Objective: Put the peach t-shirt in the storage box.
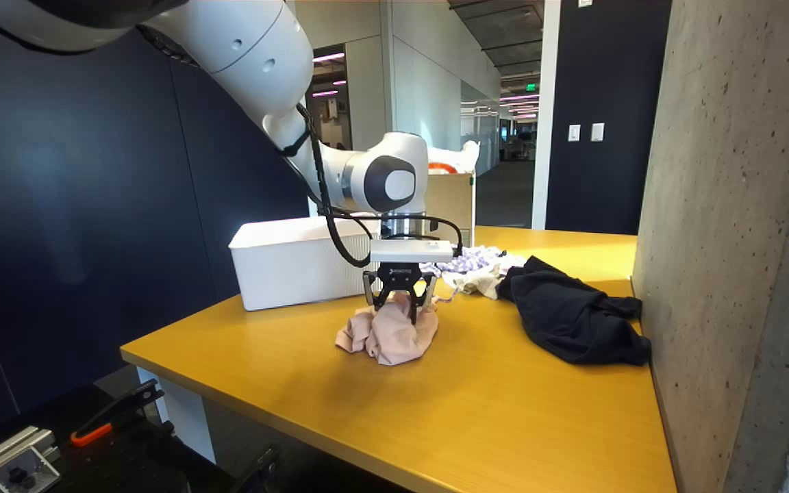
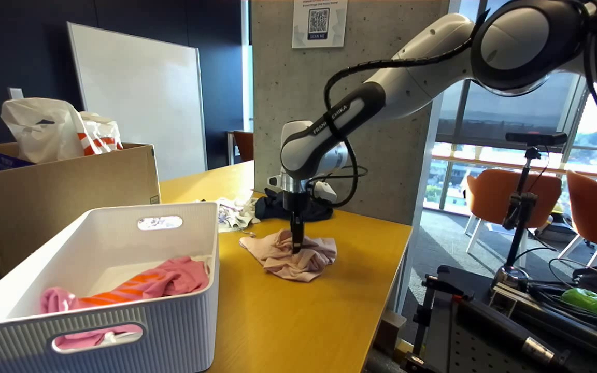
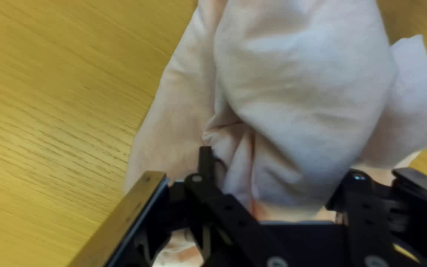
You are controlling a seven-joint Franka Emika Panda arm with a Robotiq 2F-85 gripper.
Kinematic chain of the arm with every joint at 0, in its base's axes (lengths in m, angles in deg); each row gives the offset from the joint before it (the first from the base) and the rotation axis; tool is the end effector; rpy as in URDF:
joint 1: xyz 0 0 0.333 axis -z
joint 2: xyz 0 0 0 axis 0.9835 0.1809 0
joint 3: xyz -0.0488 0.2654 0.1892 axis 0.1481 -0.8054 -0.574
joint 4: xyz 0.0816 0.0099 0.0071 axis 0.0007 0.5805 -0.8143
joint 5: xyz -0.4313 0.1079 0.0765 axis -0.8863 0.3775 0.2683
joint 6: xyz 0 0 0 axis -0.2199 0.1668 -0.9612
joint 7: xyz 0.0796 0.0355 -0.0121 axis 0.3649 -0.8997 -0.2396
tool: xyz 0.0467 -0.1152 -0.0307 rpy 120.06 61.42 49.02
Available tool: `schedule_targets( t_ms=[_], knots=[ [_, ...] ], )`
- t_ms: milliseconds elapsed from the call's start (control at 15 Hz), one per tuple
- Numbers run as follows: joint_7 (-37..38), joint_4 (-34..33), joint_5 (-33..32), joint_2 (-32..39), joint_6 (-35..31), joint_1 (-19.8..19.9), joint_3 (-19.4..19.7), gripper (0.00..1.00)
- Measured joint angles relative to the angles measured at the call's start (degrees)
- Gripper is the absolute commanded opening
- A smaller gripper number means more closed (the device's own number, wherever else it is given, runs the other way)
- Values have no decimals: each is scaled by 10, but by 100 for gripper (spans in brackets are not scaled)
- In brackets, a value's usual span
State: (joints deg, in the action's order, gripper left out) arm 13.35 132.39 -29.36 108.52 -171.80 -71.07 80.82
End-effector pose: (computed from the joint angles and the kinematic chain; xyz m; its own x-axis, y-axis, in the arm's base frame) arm 0.7746 -0.0805 0.0941 0.7947 0.6066 -0.0228 0.6043 -0.7941 -0.0652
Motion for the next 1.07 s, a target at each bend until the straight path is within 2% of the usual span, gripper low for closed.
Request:
schedule_targets(
  t_ms=[133, 333, 733, 1067],
  knots=[
    [0, -31, 0, 17, 25, 0, -2, 18],
    [0, -66, 1, 29, 65, 0, -4, 1],
    [7, -133, 1, 16, 142, -9, -13, 3],
    [51, -198, -8, -36, 168, -50, -12, 3]
  ],
)
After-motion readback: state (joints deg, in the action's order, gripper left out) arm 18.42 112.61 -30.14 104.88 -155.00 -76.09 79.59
